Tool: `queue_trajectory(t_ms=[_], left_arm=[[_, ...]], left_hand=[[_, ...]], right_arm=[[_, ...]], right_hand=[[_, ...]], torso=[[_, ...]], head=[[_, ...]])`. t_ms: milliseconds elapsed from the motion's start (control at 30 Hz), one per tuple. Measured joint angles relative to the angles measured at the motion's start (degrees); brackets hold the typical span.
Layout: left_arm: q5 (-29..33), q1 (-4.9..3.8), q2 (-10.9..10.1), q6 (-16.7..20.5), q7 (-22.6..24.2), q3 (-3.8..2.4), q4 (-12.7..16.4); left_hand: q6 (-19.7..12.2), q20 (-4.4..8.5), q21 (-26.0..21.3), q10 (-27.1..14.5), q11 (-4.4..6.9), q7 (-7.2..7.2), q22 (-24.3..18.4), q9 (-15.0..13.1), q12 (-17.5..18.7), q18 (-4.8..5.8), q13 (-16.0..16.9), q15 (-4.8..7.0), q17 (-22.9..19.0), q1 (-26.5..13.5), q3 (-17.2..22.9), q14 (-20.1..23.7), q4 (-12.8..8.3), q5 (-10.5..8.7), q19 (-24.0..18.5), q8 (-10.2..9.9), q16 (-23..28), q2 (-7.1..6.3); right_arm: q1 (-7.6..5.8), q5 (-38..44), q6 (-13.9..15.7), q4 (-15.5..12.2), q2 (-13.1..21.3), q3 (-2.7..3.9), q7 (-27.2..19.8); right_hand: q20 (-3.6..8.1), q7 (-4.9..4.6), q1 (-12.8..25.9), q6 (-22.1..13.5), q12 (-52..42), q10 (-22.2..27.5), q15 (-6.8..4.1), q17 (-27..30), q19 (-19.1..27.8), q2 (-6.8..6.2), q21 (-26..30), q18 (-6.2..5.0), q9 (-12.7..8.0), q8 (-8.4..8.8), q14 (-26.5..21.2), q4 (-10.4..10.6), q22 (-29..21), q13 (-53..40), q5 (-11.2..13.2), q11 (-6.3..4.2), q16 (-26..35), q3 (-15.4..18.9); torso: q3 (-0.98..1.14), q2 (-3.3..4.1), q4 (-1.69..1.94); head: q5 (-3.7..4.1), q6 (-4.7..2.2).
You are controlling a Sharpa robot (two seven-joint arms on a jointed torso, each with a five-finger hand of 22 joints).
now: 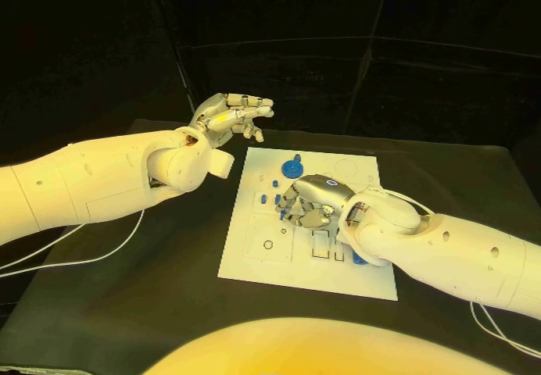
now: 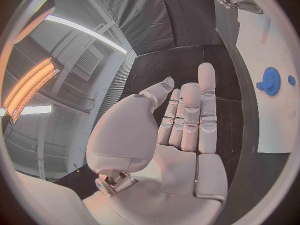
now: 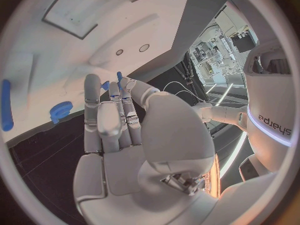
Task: Assemble the parts on the task board
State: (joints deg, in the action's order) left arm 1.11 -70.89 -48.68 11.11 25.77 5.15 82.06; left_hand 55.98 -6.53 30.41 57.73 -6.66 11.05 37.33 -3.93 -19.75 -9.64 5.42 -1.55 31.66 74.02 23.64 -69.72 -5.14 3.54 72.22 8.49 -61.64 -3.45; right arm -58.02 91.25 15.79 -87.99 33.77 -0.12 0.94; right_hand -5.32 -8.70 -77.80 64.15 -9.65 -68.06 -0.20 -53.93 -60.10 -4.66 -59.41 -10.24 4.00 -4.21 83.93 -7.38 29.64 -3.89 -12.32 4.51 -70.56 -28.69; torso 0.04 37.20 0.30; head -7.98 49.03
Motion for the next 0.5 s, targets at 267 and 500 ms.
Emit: queue_trajectory(t_ms=[267,500], left_arm=[[0.00,0.00,0.10,-0.02,0.00,0.00,-0.09],[0.00,0.00,0.18,-0.05,0.00,0.00,-0.12]], left_hand=[[0.00,0.00,0.00,0.00,0.00,0.00,0.00,0.00,0.00,0.00,0.00,0.00,0.00,0.00,0.00,0.00,0.00,0.00,0.00,0.00,0.00,0.00],[0.00,0.00,0.00,0.00,0.00,0.00,0.01,0.00,0.00,0.00,0.00,0.00,0.00,0.00,0.00,0.00,0.00,0.00,0.00,0.00,0.00,0.00]], right_arm=[[0.42,1.07,-1.03,0.61,-0.23,-0.29,0.13],[0.52,1.72,-2.20,0.75,-0.20,-0.66,0.29]], right_hand=[[0.00,0.00,0.45,0.00,0.00,0.00,0.00,0.01,0.00,0.00,0.00,0.00,-0.01,0.00,0.00,0.00,0.05,0.00,0.00,0.00,0.00,0.00],[0.00,0.00,0.45,-0.01,0.00,0.00,0.00,-0.04,0.00,0.00,0.00,-0.01,-0.02,0.00,0.00,0.16,0.05,0.00,0.00,0.00,0.00,-0.16]], torso=[[0.00,0.02,0.04],[0.00,0.03,0.04]], head=[[-0.47,0.44],[-0.75,0.85]])
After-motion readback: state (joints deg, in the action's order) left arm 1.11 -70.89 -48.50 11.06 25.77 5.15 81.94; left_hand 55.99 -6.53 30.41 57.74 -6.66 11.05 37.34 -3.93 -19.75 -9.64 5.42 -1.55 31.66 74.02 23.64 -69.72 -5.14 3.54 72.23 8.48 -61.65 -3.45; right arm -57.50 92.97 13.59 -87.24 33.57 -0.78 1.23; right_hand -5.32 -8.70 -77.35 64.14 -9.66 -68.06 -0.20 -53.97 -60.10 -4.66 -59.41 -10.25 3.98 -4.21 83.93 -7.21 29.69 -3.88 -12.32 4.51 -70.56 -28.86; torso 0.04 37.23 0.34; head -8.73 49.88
